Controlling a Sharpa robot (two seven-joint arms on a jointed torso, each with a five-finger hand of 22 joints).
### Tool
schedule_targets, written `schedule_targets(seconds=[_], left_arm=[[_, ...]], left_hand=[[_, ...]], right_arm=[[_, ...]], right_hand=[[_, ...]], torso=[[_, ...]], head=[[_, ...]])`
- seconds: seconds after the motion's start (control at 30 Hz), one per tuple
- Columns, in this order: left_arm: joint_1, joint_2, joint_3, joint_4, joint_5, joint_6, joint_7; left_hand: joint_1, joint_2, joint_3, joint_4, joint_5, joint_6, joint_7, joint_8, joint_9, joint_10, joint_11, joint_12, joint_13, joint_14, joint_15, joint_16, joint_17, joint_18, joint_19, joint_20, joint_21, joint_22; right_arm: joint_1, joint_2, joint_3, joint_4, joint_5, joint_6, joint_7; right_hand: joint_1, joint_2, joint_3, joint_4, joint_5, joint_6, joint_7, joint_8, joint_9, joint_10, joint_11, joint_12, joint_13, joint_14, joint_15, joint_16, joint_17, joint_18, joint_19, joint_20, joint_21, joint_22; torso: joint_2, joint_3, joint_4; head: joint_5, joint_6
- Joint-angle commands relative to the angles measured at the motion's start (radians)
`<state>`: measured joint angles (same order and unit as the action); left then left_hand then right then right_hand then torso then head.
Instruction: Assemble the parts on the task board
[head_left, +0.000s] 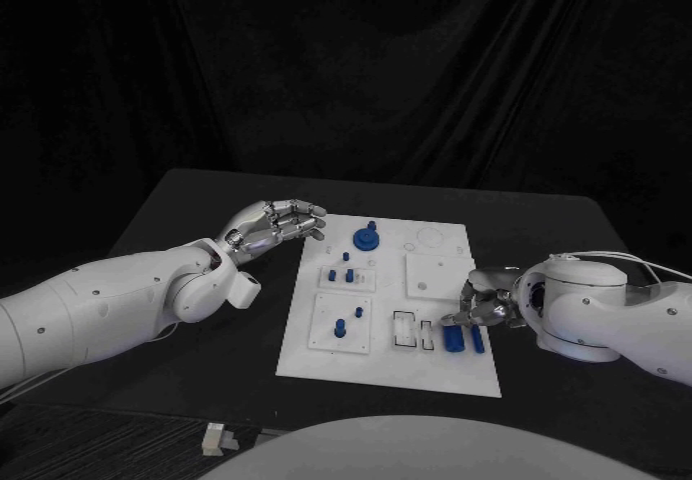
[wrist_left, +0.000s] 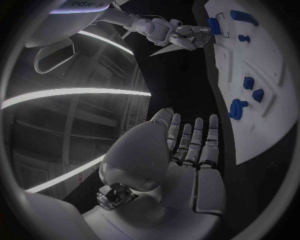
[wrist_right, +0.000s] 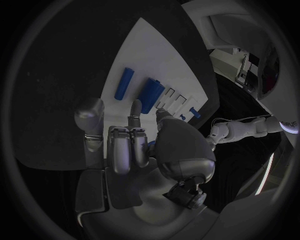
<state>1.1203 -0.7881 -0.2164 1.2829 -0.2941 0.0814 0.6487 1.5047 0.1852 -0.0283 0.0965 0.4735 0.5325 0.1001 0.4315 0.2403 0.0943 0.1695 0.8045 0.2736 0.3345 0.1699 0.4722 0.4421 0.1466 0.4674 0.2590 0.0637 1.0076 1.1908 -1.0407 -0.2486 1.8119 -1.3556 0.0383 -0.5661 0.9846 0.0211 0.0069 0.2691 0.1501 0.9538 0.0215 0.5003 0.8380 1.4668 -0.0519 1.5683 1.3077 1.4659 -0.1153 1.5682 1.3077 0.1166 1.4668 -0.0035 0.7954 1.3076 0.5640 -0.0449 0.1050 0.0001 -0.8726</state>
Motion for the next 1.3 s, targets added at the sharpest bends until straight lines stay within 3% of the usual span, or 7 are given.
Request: schedule_targets(seconds=[0.03,0.53,0.9,1.07,1.13,1.17,1.3], left_arm=[[-0.001,0.002,0.001,0.0,0.003,0.015,0.006],[-0.002,-0.001,0.001,-0.001,0.003,0.027,-0.005],[-0.004,-0.001,0.001,0.0,0.003,0.032,-0.014],[-0.004,-0.001,0.001,-0.001,0.003,0.032,-0.017],[-0.005,-0.001,0.001,-0.001,0.003,0.033,-0.019],[-0.005,-0.001,0.001,-0.001,0.003,0.033,-0.02],[-0.005,0.0,0.001,-0.001,0.003,0.035,-0.022]], left_hand=[[-0.001,0.007,0.007,0.002,0.004,-0.002,0.007,-0.002,-0.001,0.0,0.009,-0.005,-0.002,-0.001,0.005,-0.005,0.002,0.015,0.002,0.006,0.003,-0.002],[-0.005,0.009,0.015,0.0,0.005,-0.001,0.011,-0.002,-0.003,0.005,0.015,-0.004,-0.003,0.006,0.013,-0.003,0.003,0.013,0.003,0.011,0.004,-0.003],[-0.007,0.009,0.016,0.0,0.006,-0.001,0.012,-0.002,-0.003,0.006,0.016,-0.004,-0.003,0.007,0.014,-0.003,0.003,0.012,0.003,0.012,0.004,-0.003],[-0.007,0.009,0.016,0.0,0.006,-0.001,0.012,-0.002,-0.003,0.006,0.016,-0.004,-0.003,0.007,0.014,-0.003,0.003,0.012,0.003,0.012,0.004,-0.003],[-0.007,0.009,0.017,-0.001,0.007,-0.001,0.012,-0.002,-0.003,0.007,0.017,-0.004,-0.004,0.007,0.014,-0.003,0.003,0.012,0.003,0.012,0.004,-0.003],[-0.007,0.009,0.017,-0.001,0.007,-0.001,0.012,-0.002,-0.003,0.007,0.017,-0.004,-0.004,0.007,0.014,-0.003,0.003,0.012,0.003,0.012,0.004,-0.003],[-0.007,0.01,0.019,-0.001,0.008,-0.001,0.012,-0.003,-0.003,0.007,0.018,-0.004,-0.004,0.008,0.015,-0.002,0.003,0.012,0.004,0.012,0.004,-0.003]], right_arm=[[-0.007,0.006,0.0,-0.002,-0.001,-0.001,-0.014],[-0.036,0.04,0.001,-0.032,-0.001,0.062,-0.077],[-0.058,0.062,0.001,-0.052,-0.001,0.064,-0.073],[-0.062,0.063,0.001,-0.053,-0.001,0.015,-0.028],[-0.063,0.062,0.001,-0.052,0.0,-0.012,-0.006],[-0.063,0.062,0.001,-0.051,0.002,-0.02,-0.001],[-0.063,0.057,0.001,-0.045,0.072,-0.084,0.036]], right_hand=[[-0.001,-0.001,-0.001,0.007,-0.008,0.01,0.0,-0.006,0.001,0.104,0.007,0.002,0.263,0.105,0.003,0.003,0.263,-0.009,0.043,0.0,0.006,0.122],[0.014,-0.011,-0.001,-0.005,-0.025,0.003,0.005,-0.047,-0.004,0.104,0.01,0.002,0.263,0.097,0.007,-0.015,0.221,0.001,0.039,0.005,-0.067,0.105],[0.043,-0.008,0.012,-0.033,0.055,0.007,0.008,-0.087,-0.002,0.104,0.012,0.002,0.263,0.094,0.008,-0.023,0.2,0.006,0.038,0.006,-0.097,0.097],[0.12,-0.005,0.07,-0.093,0.289,0.009,0.005,-0.119,-0.001,0.104,0.01,0.002,0.263,0.093,0.005,-0.024,0.196,0.006,0.038,0.005,-0.1,0.097],[0.166,-0.017,0.127,-0.136,0.443,0.015,0.001,-0.129,0.001,0.104,0.005,0.002,0.263,0.093,0.001,-0.024,0.194,0.007,0.038,0.001,-0.102,0.097],[0.171,-0.02,0.139,-0.143,0.466,0.016,0.0,-0.13,0.002,0.104,0.005,0.002,0.263,0.093,0.001,-0.024,0.193,0.007,0.038,0.001,-0.104,0.097],[0.182,-0.048,0.24,-0.189,0.663,0.031,-0.001,-0.122,0.027,0.104,0.003,0.002,0.263,0.092,-0.002,-0.025,0.189,0.007,0.038,-0.002,-0.105,0.098]], torso=[[0.0,-0.0001,-0.0001],[-0.001,0.001,-0.0012],[0.001,0.0003,-0.0008],[0.0,-0.0001,0.0011],[0.0,0.0001,0.001],[0.0,0.0002,0.0006],[0.0,-0.0001,0.0008]], head=[[-0.001,0.0],[-0.003,0.0],[-0.005,0.0],[-0.005,0.0],[-0.005,0.0],[-0.005,0.0],[-0.003,0.0]])
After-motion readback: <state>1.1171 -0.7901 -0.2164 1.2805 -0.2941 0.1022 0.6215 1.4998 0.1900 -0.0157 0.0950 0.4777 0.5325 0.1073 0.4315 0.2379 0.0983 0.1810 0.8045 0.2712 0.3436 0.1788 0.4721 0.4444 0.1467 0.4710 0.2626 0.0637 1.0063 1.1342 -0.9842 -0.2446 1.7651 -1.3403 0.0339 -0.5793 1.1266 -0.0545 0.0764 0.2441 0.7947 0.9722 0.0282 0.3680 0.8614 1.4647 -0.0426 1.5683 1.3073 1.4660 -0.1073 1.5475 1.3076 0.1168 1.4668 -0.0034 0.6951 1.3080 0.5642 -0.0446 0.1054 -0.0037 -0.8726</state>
